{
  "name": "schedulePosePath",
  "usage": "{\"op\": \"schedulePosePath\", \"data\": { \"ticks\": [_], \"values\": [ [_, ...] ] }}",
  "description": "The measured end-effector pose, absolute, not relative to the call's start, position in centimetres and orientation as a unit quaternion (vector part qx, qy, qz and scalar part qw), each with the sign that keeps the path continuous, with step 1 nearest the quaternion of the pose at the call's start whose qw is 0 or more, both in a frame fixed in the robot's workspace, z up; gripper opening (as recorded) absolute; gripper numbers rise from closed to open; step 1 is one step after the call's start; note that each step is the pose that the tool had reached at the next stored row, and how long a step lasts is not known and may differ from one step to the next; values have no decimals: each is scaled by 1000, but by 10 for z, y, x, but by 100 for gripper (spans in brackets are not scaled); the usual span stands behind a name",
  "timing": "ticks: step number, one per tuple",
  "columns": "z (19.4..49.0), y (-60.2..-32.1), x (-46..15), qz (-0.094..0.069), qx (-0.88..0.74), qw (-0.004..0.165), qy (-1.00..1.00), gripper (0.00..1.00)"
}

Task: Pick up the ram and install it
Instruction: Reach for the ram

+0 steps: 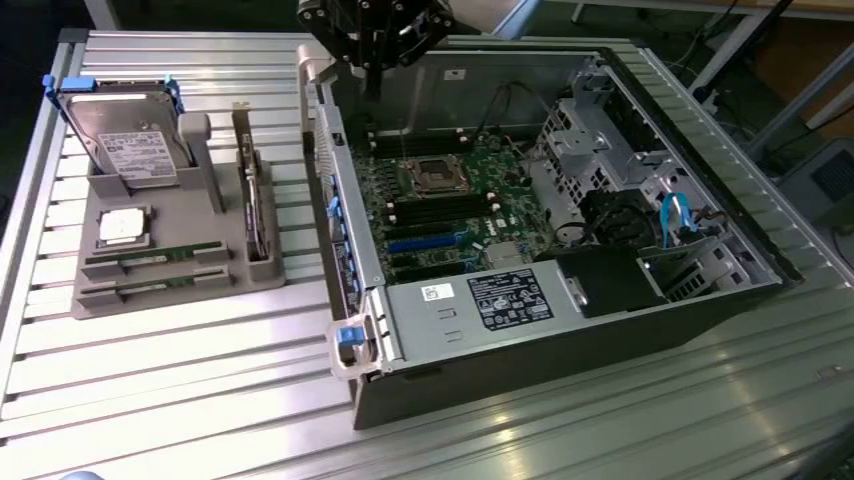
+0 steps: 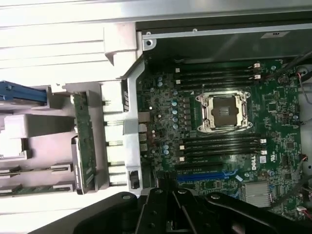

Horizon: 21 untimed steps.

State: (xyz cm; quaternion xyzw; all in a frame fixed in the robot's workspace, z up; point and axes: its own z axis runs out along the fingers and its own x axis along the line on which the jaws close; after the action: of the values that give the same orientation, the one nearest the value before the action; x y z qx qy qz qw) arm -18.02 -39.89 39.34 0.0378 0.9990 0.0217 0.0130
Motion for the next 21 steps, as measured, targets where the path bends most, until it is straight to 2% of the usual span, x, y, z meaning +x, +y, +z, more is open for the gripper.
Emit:
{"op": "schedulePosePath", "data": {
  "ticks": [14, 21],
  "values": [
    [393, -399, -352, 22, 38, 13, 999, 11],
    [393, -399, -395, 22, 38, 13, 999, 11]
  ]
}}
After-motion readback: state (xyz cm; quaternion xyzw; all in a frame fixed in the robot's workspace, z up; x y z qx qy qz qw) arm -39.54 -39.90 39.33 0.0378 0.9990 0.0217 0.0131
